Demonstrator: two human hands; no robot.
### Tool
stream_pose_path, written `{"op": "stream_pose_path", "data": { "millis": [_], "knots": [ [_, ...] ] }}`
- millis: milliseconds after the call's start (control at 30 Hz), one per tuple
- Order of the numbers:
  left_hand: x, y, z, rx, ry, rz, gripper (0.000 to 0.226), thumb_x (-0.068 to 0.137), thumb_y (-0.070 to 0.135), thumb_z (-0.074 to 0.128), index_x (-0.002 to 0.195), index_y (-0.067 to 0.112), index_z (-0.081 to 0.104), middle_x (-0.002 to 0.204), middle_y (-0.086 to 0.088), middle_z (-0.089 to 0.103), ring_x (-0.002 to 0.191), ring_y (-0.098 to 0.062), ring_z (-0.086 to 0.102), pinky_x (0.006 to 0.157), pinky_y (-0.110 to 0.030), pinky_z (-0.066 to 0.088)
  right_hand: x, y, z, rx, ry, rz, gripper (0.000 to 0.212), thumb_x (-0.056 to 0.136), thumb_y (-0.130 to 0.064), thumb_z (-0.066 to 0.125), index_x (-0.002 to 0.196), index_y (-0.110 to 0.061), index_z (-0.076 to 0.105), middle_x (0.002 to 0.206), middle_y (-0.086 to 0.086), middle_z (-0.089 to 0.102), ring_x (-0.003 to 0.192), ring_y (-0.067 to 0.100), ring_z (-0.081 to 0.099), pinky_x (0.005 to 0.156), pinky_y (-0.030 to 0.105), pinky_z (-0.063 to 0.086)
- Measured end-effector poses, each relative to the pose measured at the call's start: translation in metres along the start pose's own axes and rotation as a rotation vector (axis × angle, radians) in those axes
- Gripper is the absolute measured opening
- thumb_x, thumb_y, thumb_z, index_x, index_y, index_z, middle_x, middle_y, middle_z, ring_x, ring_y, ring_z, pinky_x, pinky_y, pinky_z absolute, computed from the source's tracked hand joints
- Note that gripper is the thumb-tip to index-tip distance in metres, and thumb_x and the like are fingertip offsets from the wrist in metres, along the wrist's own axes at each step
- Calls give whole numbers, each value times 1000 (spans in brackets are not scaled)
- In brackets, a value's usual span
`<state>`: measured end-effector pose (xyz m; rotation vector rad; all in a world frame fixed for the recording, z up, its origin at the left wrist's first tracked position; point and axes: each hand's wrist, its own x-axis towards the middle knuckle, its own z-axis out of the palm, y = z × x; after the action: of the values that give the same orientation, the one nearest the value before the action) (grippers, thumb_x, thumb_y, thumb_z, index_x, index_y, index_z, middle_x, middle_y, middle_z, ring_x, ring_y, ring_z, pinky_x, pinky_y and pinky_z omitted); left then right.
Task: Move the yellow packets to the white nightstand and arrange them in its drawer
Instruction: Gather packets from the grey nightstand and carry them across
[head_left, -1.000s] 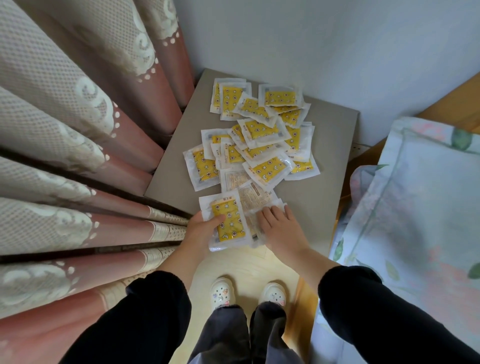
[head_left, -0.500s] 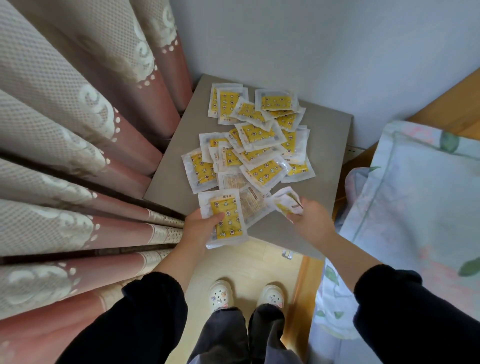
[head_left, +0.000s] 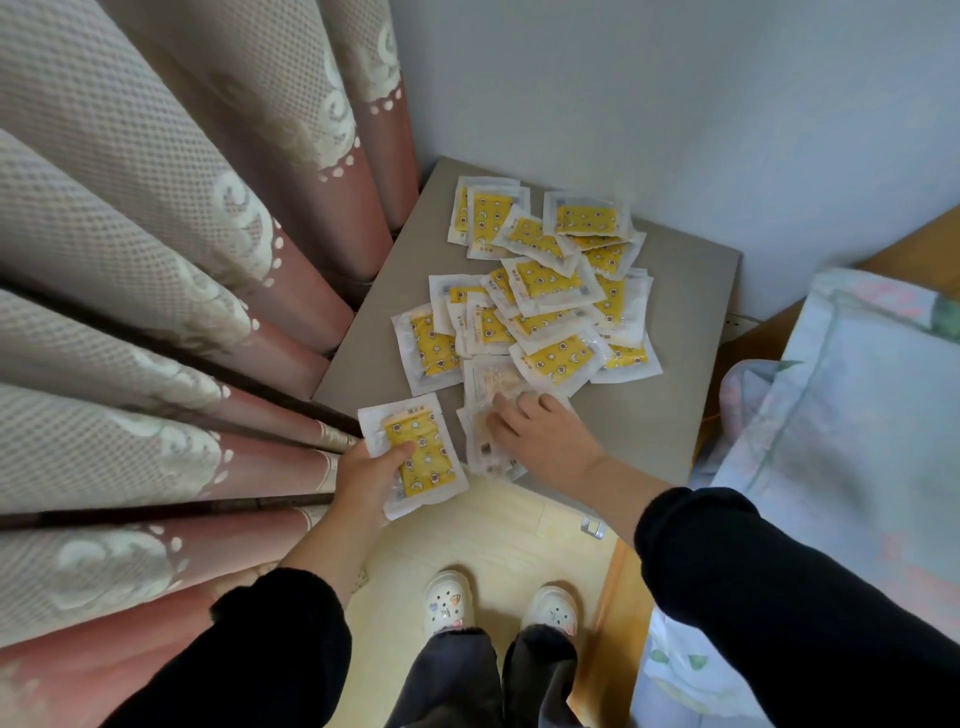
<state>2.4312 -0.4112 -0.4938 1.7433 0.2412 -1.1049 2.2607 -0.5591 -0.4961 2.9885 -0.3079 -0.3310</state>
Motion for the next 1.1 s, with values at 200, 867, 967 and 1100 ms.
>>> {"op": "stream_pose_path", "data": {
  "millis": [200,867,967,1100],
  "knots": [
    [2,-3,4,30,-48,-19,19,84,-4,66,90,14,67,93,-10,70,86,-29,67,87,-52,53,-16,-5,20,45,-201,59,81,72,-50,73,135,-6,49,148,17,38,131,37,42,105,48,37],
    [-11,0,29,102,-120,-53,19,86,-1,66,101,11,65,105,-14,69,98,-33,67,89,-53,52,-56,3,26,300,51,107,43,47,-7,83,87,-5,70,86,11,70,69,26,68,46,30,53],
    [-18,1,33,106,-118,-40,19,86,-1,66,101,11,65,104,-14,70,95,-32,68,86,-51,54,-64,17,7,474,19,334,25,79,-12,61,102,-5,64,87,12,67,77,32,67,57,33,51],
    [-36,7,44,144,-101,15,16,85,2,67,95,15,66,93,-7,70,84,-24,68,80,-41,55,-68,21,-28,885,72,851,23,89,-15,57,110,-9,53,85,8,58,79,30,56,61,28,35]
  ]
}}
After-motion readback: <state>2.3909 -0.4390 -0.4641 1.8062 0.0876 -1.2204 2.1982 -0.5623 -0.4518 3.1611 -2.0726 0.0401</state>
